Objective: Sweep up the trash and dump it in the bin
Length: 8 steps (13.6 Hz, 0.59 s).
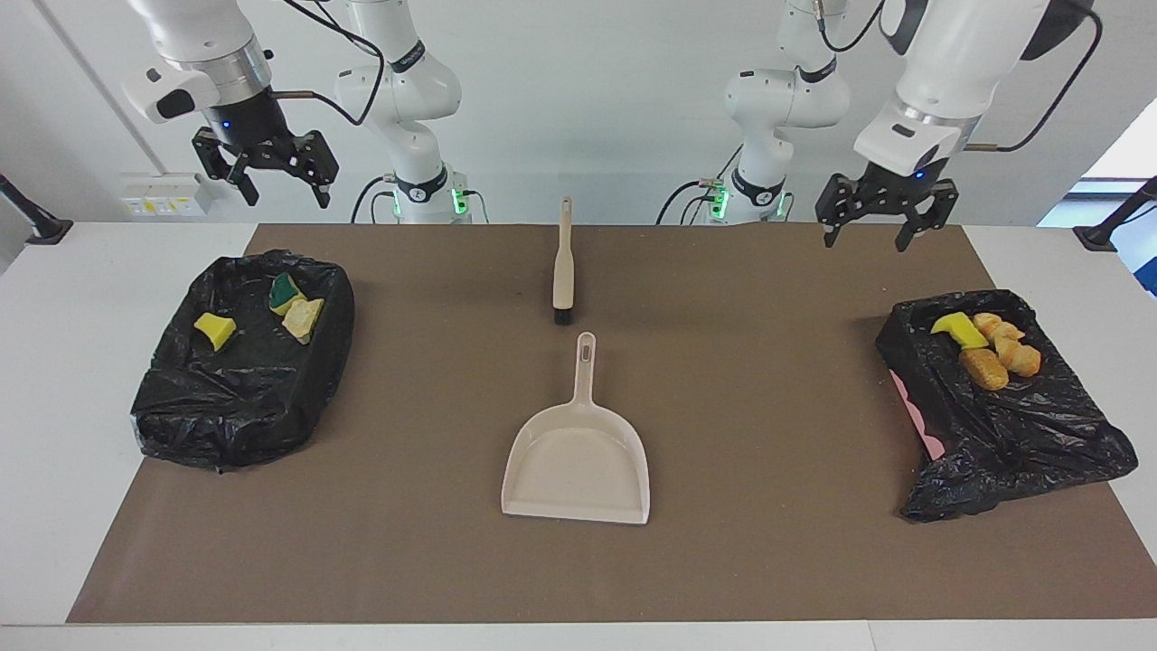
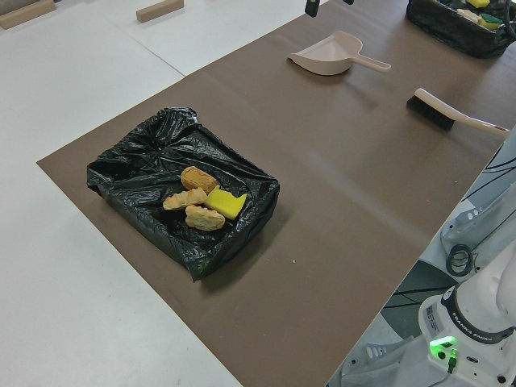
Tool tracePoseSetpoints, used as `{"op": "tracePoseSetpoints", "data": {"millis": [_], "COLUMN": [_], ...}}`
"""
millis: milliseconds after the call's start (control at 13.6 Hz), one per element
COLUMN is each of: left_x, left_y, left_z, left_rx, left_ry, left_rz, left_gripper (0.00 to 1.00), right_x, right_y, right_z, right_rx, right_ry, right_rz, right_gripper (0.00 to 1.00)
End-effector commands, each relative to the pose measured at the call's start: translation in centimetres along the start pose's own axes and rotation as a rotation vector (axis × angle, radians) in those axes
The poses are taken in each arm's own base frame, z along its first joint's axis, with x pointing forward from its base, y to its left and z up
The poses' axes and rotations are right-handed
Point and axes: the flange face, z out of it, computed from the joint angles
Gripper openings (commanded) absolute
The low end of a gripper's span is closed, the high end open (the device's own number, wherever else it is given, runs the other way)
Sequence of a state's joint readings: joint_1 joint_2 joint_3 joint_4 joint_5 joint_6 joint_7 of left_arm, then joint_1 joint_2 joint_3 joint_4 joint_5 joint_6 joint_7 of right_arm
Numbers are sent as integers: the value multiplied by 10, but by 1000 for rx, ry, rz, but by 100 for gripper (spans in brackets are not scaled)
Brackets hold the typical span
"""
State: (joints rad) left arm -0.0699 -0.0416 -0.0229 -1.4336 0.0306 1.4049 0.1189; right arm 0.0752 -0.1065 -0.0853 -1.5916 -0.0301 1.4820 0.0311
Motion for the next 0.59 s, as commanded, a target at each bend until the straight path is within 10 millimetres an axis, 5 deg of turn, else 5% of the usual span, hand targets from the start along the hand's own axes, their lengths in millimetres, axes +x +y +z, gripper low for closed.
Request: {"op": "tracePoseSetpoints", "data": {"millis": [0,515], "left_x": [-5,-12], "left_y": [-18,-6], "left_z": [-5,-7], "left_rx": [-27,-27], "left_ry": [-29,-24], "left_rz": [2,14], "left_gripper": [100,100], "right_x": [-3,-3], "right_y": [3,3], "right_z": [-4,-5], "right_rx": [-6,-6], "right_ry": [-2,-2], "right_rz": [-16,-16], "right_gripper": [100,100]}}
